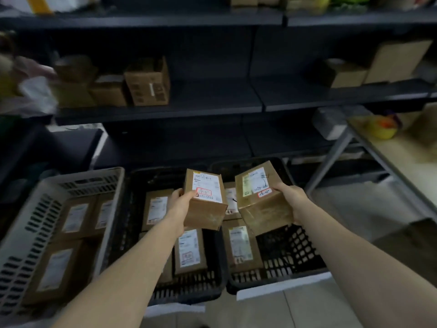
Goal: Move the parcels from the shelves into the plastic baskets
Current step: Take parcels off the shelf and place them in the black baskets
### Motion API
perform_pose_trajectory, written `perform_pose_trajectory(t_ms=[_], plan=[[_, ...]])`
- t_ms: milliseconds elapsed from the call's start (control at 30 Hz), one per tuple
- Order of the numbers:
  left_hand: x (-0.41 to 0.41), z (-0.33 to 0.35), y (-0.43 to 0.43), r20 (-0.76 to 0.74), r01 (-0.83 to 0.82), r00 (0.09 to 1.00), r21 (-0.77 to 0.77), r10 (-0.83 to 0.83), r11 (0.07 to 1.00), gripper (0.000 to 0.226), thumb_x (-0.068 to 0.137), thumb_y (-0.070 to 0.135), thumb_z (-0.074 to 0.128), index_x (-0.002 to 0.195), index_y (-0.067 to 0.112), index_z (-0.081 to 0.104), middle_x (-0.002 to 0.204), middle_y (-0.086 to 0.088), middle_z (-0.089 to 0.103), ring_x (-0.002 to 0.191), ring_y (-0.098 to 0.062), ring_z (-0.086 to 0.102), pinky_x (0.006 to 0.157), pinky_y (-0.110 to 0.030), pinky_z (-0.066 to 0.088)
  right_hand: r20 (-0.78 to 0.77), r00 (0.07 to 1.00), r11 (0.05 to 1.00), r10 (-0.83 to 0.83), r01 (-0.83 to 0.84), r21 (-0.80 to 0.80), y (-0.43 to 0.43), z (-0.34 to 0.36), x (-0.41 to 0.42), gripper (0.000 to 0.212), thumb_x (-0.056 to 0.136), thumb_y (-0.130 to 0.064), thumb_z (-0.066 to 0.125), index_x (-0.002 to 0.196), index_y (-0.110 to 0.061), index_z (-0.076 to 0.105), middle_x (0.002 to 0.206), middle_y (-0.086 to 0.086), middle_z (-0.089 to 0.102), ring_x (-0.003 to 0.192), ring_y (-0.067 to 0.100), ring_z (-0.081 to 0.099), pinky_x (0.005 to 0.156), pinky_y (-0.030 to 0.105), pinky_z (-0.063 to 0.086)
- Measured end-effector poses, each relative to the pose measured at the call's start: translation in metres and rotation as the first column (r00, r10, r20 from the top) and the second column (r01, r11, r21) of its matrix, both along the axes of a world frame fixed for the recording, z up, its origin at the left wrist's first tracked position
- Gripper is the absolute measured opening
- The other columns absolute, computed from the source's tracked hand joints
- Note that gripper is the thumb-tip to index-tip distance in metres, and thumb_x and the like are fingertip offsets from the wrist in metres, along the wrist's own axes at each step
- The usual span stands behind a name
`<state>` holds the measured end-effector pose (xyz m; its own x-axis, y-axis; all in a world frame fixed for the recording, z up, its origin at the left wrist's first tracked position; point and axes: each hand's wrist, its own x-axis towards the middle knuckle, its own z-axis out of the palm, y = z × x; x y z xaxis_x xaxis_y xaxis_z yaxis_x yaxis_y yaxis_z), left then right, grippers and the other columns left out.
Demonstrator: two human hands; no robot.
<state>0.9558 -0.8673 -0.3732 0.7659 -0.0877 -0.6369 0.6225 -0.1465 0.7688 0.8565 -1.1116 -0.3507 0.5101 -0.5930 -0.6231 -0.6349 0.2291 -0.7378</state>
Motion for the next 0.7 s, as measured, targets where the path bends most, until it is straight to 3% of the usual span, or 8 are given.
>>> perform_pose_trajectory(t_ms=[67,200,300,467,567,633,700], plan=[[0.013,-0.016,-0.019,-0.002,0.047,0.999,0.021,-0.047,0.999,0.056,0.088,0.036,0.060,0.139,0.029,0.037,0.126,-0.008,0.054,0.105,-0.028,0.057,0.090,-0.047,0.050,-0.046,0.998,0.999,-0.040,0.038,-0.028,-0.014,-0.017,-0.001,0.047,0.077,-0.043,0.073,0.108,-0.010,0.058,0.107,0.014,0.064,0.094,0.034,0.064,0.084,0.046,0.055],[0.031,-0.038,-0.054,-0.010,0.166,0.986,0.027,-0.166,0.986,0.049,0.091,0.032,0.058,0.137,0.026,0.041,0.117,-0.005,0.057,0.097,-0.023,0.057,0.077,-0.036,0.047,-0.132,0.988,0.996,-0.075,0.069,-0.047,-0.038,-0.053,0.005,0.063,0.063,-0.047,0.078,0.108,-0.006,0.062,0.105,0.015,0.068,0.092,0.034,0.066,0.084,0.049,0.056],[0.041,-0.055,-0.078,-0.017,0.241,0.970,0.041,-0.241,0.970,0.049,0.091,0.030,0.058,0.137,0.025,0.042,0.119,-0.004,0.058,0.099,-0.024,0.059,0.083,-0.040,0.051,-0.194,0.978,0.997,-0.072,0.067,-0.031,-0.054,-0.084,0.008,0.077,0.049,-0.052,0.077,0.111,-0.008,0.065,0.103,0.014,0.070,0.090,0.035,0.068,0.084,0.050,0.057],[0.034,-0.079,-0.107,-0.027,0.309,0.951,0.063,-0.308,0.949,0.053,0.090,0.032,0.058,0.140,0.026,0.040,0.118,-0.005,0.060,0.102,-0.027,0.061,0.092,-0.045,0.052,-0.244,0.967,0.996,-0.069,0.079,0.029,-0.057,-0.112,-0.001,0.068,0.054,-0.050,0.078,0.107,-0.008,0.067,0.100,0.014,0.071,0.087,0.034,0.069,0.080,0.049,0.058],[0.024,-0.090,-0.118,-0.028,0.284,0.959,0.076,-0.283,0.956,0.054,0.091,0.031,0.057,0.141,0.025,0.037,0.121,-0.006,0.057,0.102,-0.026,0.060,0.084,-0.039,0.052,-0.305,0.951,0.996,-0.042,0.065,0.064,-0.063,-0.138,-0.011,0.069,0.052,-0.053,0.077,0.105,-0.010,0.067,0.100,0.014,0.071,0.088,0.035,0.068,0.078,0.048,0.059],[0.015,-0.099,-0.122,-0.024,0.264,0.965,0.087,-0.263,0.961,0.057,0.091,0.033,0.058,0.143,0.027,0.037,0.128,-0.008,0.053,0.104,-0.026,0.059,0.079,-0.036,0.051,-0.317,0.947,0.996,-0.046,0.068,0.059,-0.071,-0.165,-0.018,0.079,0.050,-0.057,0.074,0.113,-0.011,0.064,0.106,0.014,0.068,0.094,0.035,0.066,0.082,0.049,0.057],[0.003,-0.107,-0.124,-0.011,0.239,0.971,0.104,-0.240,0.965,0.060,0.089,0.036,0.059,0.143,0.029,0.036,0.131,-0.008,0.049,0.107,-0.027,0.057,0.082,-0.039,0.052,-0.356,0.934,0.998,-0.035,0.051,0.035,-0.062,-0.156,-0.023,0.088,0.056,-0.061,0.068,0.127,-0.012,0.057,0.120,0.016,0.060,0.106,0.036,0.059,0.090,0.045,0.052]])
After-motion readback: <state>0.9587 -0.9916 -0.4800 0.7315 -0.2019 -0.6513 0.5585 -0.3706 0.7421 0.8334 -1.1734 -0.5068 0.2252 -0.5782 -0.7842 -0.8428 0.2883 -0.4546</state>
